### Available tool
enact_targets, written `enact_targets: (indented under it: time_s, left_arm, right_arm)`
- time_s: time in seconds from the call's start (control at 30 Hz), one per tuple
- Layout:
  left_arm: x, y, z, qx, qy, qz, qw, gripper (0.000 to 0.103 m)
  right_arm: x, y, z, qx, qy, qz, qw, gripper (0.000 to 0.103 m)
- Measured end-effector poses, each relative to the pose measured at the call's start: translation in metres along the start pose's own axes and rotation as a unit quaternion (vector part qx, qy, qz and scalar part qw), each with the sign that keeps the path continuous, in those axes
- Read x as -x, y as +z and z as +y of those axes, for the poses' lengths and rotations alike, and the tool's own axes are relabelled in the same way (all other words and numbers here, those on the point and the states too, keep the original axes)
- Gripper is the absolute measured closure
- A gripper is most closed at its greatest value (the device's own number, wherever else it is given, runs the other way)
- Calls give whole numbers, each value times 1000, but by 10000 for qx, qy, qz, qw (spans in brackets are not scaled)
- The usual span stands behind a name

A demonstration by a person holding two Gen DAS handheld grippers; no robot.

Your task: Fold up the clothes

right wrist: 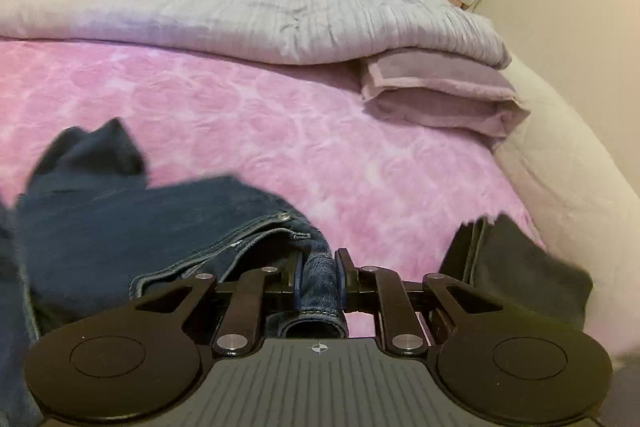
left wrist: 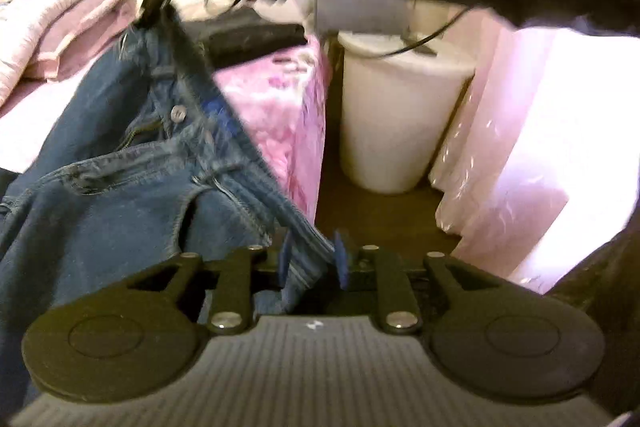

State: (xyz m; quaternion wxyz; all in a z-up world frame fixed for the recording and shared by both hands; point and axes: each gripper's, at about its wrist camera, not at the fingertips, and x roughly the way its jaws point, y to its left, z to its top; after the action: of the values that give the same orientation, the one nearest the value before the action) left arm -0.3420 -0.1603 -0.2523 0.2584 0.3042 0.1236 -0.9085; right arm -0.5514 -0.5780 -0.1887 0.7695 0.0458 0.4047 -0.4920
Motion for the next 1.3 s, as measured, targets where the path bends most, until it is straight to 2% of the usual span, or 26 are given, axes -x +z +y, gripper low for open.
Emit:
enact_targets:
  time_s: [0.07, 0.1, 0.17, 0.2, 0.27, 0.33, 0.4, 0.47, 0.57, 0.63, 0.7, 0.87, 0.97, 1.03, 1.07, 1.1, 1.2, 1.23, 1.27, 1.3]
  left_arm:
    - [18, -6, 18, 135, 261, -6, 9996, 62]
    - [28, -14, 28, 218, 516, 37, 9984, 62]
    - [52, -35, 53, 396, 1198, 225, 9918, 59]
    - [65, -48, 65, 434, 1617, 377, 9852, 57]
    - [87, -82, 88, 156, 2625, 849, 9610, 51]
    - [107, -115, 111, -118, 3474, 1342, 9280, 50]
    - [127, -152, 137, -223, 4108, 1798, 8935, 50]
    - [149, -187, 164, -290, 4582, 2148, 8620, 50]
    - [168, -223, 194, -680, 5029, 2573, 8223, 48]
    - [175, -243, 216, -1002, 5114, 2829, 8052, 48]
    - [177, -260, 237, -1281, 5145, 3052, 7910, 48]
    - [175, -286, 283, -1534, 5179, 3048, 7845, 47]
    - [173, -288, 299, -1480, 5221, 2904, 7881, 47]
    - [170, -288, 307, -1378, 5197, 2876, 7926, 63]
    - [170, -289, 307, -1367, 5163, 2934, 7928, 77]
    - [168, -290, 305, -1412, 5164, 3028, 7885, 85]
    - [165, -298, 305, -1409, 5189, 3121, 7833, 88]
    - [165, -299, 304, -1387, 5229, 3113, 7813, 88]
    - [165, -299, 303, -1357, 5262, 3115, 7795, 88]
    - [165, -298, 303, -1300, 5270, 3151, 7785, 93]
  right_arm:
    - [-36, 4, 4, 191, -47, 139, 9997, 86]
    - [-53, 2, 5, 176, -23, 306, 9994, 85]
    - [-80, -1, 9, 173, -126, 577, 9981, 83]
    - [-86, -5, 14, 224, -448, 630, 9968, 82]
    - [-77, -13, 28, 303, -896, 482, 9944, 63]
    - [-50, -28, 46, 388, -909, 164, 9950, 60]
    - [-11, -49, 72, 567, -436, -222, 9972, 59]
    - [25, -76, 102, 845, 222, -510, 9949, 58]
    - [72, -118, 154, 1390, 947, -806, 9825, 58]
    - [92, -141, 184, 1616, 1172, -843, 9762, 58]
    - [94, -157, 207, 1846, 1154, -720, 9734, 58]
    - [95, -196, 261, 2429, 1070, -392, 9633, 57]
    - [95, -219, 293, 2774, 1017, -194, 9552, 57]
    - [96, -235, 315, 3001, 981, -62, 9488, 57]
    - [93, -240, 320, 3220, 778, -49, 9435, 57]
    - [89, -245, 324, 3441, 580, -69, 9371, 57]
    - [75, -262, 329, 4257, 91, -65, 9048, 57]
    - [69, -266, 328, 4383, 57, -11, 8988, 58]
    - [63, -270, 326, 4490, 41, 45, 8935, 63]
    - [61, -271, 322, 4494, 75, 54, 8933, 72]
